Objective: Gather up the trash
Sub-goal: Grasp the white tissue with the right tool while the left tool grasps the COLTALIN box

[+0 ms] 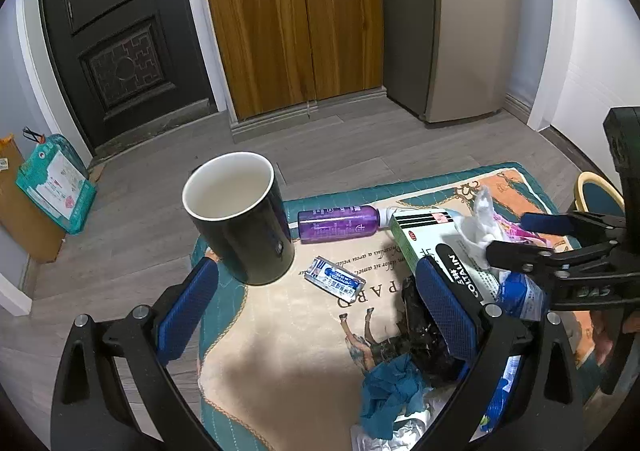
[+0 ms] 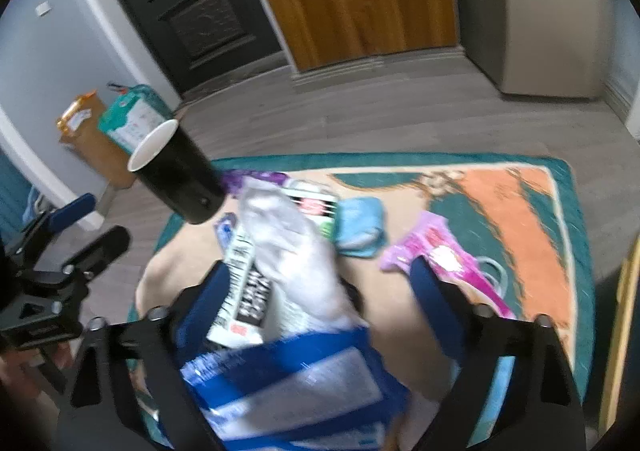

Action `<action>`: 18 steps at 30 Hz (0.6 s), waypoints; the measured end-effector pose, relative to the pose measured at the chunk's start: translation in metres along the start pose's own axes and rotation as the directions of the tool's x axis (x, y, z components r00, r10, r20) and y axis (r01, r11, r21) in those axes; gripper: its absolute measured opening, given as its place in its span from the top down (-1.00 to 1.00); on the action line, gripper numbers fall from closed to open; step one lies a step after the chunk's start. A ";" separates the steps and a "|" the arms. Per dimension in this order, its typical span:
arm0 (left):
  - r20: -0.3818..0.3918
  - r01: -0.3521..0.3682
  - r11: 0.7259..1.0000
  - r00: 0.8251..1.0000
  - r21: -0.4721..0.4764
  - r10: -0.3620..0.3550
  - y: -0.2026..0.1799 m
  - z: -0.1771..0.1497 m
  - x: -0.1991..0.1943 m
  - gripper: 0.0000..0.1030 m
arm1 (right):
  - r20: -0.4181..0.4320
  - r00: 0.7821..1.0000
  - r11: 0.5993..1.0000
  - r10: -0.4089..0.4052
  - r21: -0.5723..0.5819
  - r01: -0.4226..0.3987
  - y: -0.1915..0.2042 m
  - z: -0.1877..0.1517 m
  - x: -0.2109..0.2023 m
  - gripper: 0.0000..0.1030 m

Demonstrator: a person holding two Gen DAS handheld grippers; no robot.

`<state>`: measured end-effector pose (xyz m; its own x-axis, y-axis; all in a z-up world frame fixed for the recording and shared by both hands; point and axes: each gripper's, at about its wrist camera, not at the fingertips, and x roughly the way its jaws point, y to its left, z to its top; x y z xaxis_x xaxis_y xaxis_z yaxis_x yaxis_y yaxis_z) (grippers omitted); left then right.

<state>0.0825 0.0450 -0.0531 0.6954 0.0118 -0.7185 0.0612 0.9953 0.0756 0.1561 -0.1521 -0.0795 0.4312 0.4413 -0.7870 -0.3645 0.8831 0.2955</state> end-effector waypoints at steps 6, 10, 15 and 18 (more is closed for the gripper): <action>-0.017 0.018 1.000 1.000 0.000 -0.018 -0.006 0.004 0.005 -0.89 | -0.040 0.999 1.000 -0.012 0.004 0.012 -0.005 -0.007 0.005 0.40; -0.020 0.019 1.000 1.000 0.001 -0.019 -0.012 0.008 0.007 -0.89 | -0.005 1.000 1.000 0.002 0.031 -0.002 -0.013 -0.003 -0.010 0.42; -0.062 0.023 0.999 0.998 -0.034 -0.025 -0.026 0.014 0.015 -0.89 | 0.063 0.998 0.998 0.009 0.062 -0.013 -0.019 0.009 -0.041 0.42; -0.074 0.032 0.998 0.997 -0.048 -0.035 -0.041 0.021 0.019 -0.89 | 0.111 0.994 0.995 0.004 0.102 -0.016 -0.028 0.017 -0.065 0.42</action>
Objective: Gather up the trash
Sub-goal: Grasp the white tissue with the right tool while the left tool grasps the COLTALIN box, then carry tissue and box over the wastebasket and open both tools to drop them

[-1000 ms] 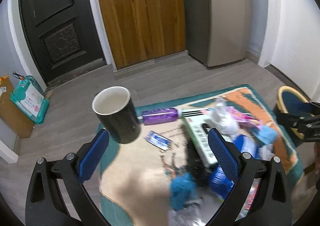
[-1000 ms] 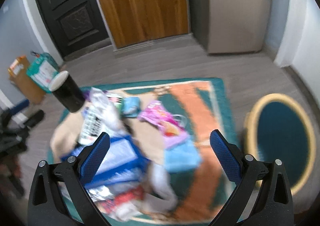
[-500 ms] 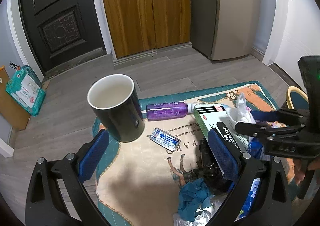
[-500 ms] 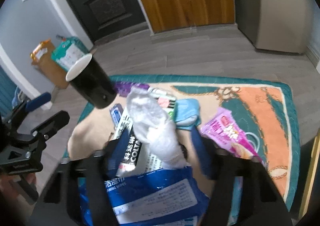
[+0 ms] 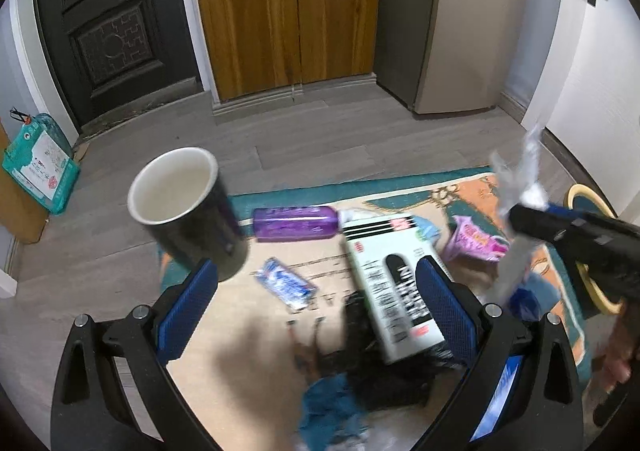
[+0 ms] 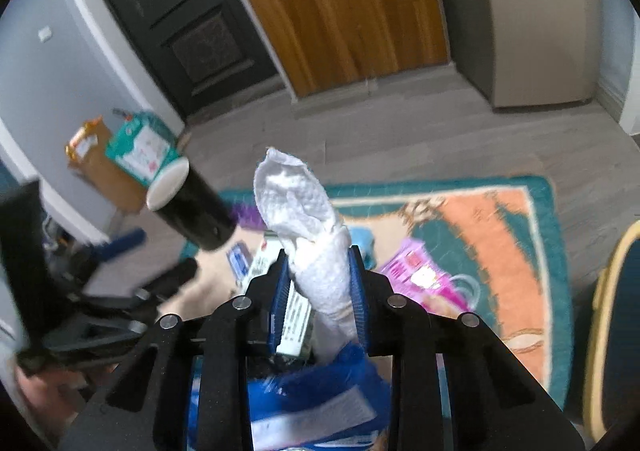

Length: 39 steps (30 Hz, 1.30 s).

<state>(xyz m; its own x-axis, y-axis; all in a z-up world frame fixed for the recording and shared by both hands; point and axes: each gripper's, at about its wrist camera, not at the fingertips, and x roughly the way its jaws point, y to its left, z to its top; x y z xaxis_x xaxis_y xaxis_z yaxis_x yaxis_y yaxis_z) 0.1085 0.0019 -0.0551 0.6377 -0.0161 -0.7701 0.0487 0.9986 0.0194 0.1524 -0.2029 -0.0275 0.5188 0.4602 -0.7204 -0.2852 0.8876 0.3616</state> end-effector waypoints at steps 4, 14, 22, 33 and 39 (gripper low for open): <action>-0.055 0.033 0.999 0.998 0.011 -0.032 -0.030 0.011 0.016 -0.89 | 0.029 0.999 0.998 -0.020 0.058 0.018 -0.015 0.012 -0.039 0.42; -0.176 0.015 1.000 0.984 0.003 -0.014 -0.066 0.011 0.059 -0.88 | 0.102 0.994 0.993 0.031 0.113 -0.042 -0.047 0.015 -0.114 0.42; -0.305 -0.009 1.000 0.952 0.014 0.013 -0.062 -0.001 0.094 -0.88 | 0.114 0.992 0.988 0.059 0.138 -0.074 -0.058 0.015 -0.115 0.42; -0.206 -0.054 0.995 0.976 0.086 0.071 -0.063 0.010 0.066 -0.47 | 0.135 0.990 0.992 0.039 0.116 -0.055 -0.060 0.015 -0.121 0.42; -0.072 -0.078 0.992 0.994 0.097 0.085 -0.072 0.035 0.016 -0.47 | 0.205 0.979 0.988 0.000 0.149 -0.031 -0.069 0.019 -0.151 0.42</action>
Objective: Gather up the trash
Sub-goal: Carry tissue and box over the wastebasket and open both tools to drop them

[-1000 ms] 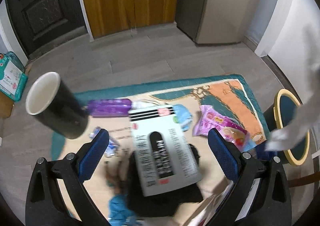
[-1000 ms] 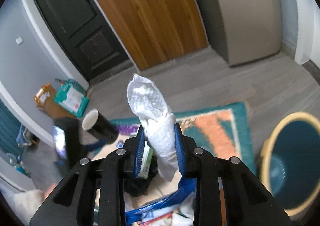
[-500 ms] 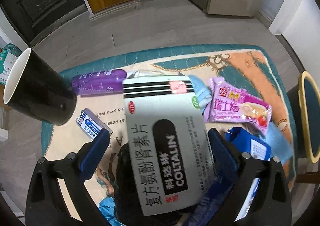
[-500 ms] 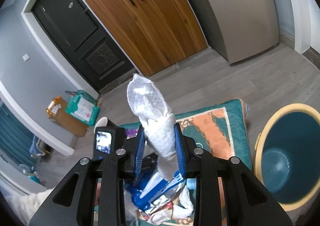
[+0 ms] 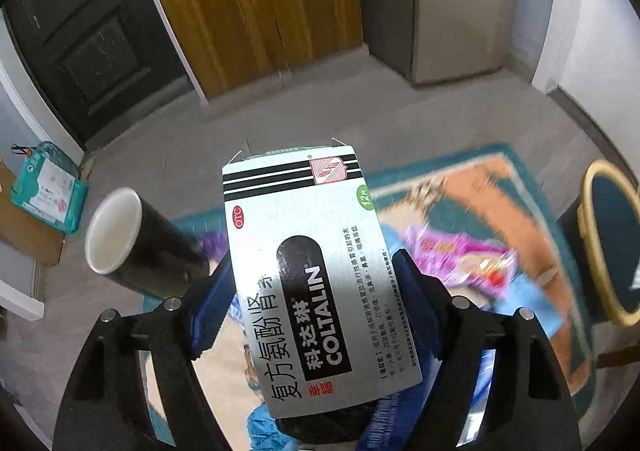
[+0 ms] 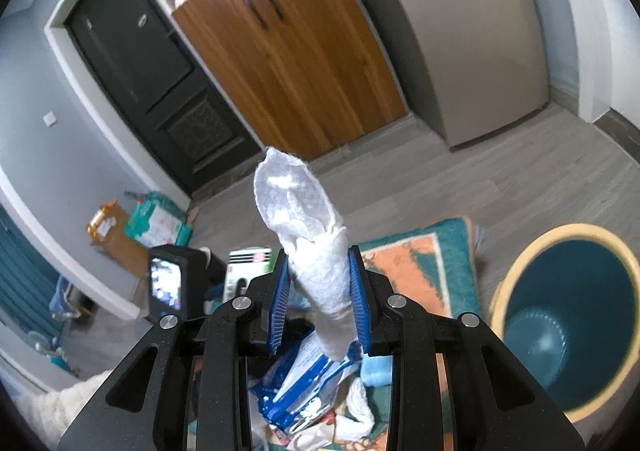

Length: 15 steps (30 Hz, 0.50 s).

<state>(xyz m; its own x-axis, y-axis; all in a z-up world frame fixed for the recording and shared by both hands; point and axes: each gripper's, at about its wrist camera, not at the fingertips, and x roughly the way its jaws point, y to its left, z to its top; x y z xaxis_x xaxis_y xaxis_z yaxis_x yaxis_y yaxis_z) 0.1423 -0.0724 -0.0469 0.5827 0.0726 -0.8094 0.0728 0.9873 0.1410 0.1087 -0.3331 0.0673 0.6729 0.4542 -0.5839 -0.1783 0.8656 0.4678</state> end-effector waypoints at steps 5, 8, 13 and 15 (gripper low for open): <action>0.119 0.077 0.997 0.990 0.000 -0.076 -0.024 0.025 -0.042 -0.47 | 0.082 0.992 0.995 -0.095 -0.004 0.095 -0.019 0.011 -0.042 0.42; 0.186 0.119 0.992 0.975 0.041 -0.125 -0.052 0.037 -0.066 -0.47 | 0.109 0.980 0.986 -0.166 -0.009 0.168 -0.037 0.009 -0.066 0.42; 0.215 0.221 0.965 0.944 0.142 -0.248 -0.116 0.040 -0.086 -0.47 | 0.126 0.953 0.961 -0.276 0.071 0.269 -0.091 0.005 -0.095 0.42; 0.212 0.243 0.951 0.936 0.192 -0.282 -0.140 0.037 -0.087 -0.47 | 0.104 0.945 0.948 -0.309 0.116 0.297 -0.115 0.001 -0.095 0.42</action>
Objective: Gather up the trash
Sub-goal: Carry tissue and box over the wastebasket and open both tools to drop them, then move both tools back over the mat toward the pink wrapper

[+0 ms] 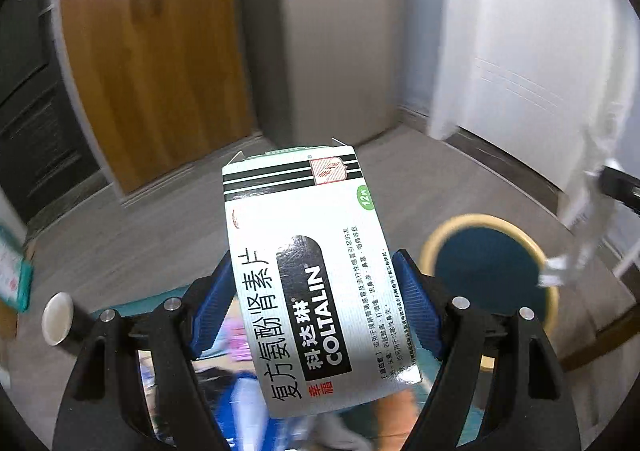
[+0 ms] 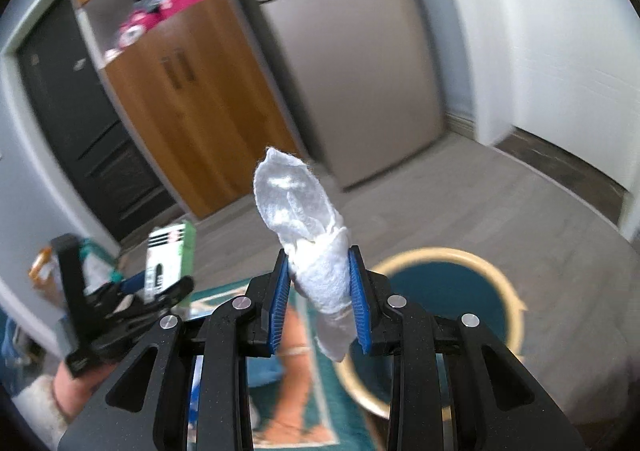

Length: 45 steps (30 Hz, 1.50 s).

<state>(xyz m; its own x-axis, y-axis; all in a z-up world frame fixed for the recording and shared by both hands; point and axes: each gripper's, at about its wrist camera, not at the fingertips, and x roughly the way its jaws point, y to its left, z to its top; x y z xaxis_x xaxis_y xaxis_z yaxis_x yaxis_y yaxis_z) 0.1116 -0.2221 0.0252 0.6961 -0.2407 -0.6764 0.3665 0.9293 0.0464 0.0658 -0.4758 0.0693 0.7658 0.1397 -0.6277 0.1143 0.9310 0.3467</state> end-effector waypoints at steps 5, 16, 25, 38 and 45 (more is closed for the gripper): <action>-0.019 0.123 0.989 0.992 0.083 -0.122 -0.055 -0.004 0.018 -0.47 | -0.096 0.992 0.991 -0.080 0.096 0.089 -0.050 -0.014 0.036 0.41; -0.114 0.314 0.942 0.947 0.115 -0.302 -0.128 -0.021 0.069 -0.48 | -0.237 0.956 0.971 -0.172 0.121 0.204 -0.109 -0.040 0.083 0.41; -0.149 0.382 0.913 0.920 0.145 -0.361 -0.138 -0.021 0.089 -0.62 | -0.250 0.950 0.975 -0.186 0.073 0.210 -0.111 -0.044 0.093 0.31; -0.110 0.339 0.927 0.939 0.161 -0.325 -0.110 -0.024 0.076 -0.71 | -0.226 0.957 0.976 -0.184 0.077 0.206 -0.100 -0.036 0.088 -0.35; -0.066 0.285 0.946 0.958 0.156 -0.277 -0.080 -0.025 0.049 -0.88 | -0.183 0.971 0.982 -0.156 0.081 0.173 -0.077 -0.032 0.074 -0.80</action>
<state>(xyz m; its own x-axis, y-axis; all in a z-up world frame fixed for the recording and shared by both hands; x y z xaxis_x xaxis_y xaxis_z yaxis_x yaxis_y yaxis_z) 0.1010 -0.3017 -0.0302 0.5247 -0.4699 -0.7098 0.6407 0.7670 -0.0342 0.0935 -0.5266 -0.0264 0.6100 0.0523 -0.7907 0.2960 0.9105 0.2886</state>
